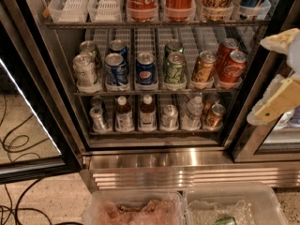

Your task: Pick coke can from top shelf of fridge

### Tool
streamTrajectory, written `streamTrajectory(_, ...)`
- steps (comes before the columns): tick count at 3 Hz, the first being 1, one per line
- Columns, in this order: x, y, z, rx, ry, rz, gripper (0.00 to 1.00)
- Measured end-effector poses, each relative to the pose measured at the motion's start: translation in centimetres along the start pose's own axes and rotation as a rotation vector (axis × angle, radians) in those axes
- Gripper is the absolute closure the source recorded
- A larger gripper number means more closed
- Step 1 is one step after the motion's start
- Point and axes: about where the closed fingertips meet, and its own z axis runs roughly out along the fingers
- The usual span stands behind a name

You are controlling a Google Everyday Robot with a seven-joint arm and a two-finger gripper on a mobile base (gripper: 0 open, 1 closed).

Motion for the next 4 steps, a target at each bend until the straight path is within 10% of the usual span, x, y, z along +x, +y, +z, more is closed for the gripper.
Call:
streamTrajectory(2,-3.1,-1.9,-1.4,0.081,-0.108,-0.083,0.00)
streamTrajectory(4,-5.6,0.6,1.6,0.121,-0.341,0.047,0.00)
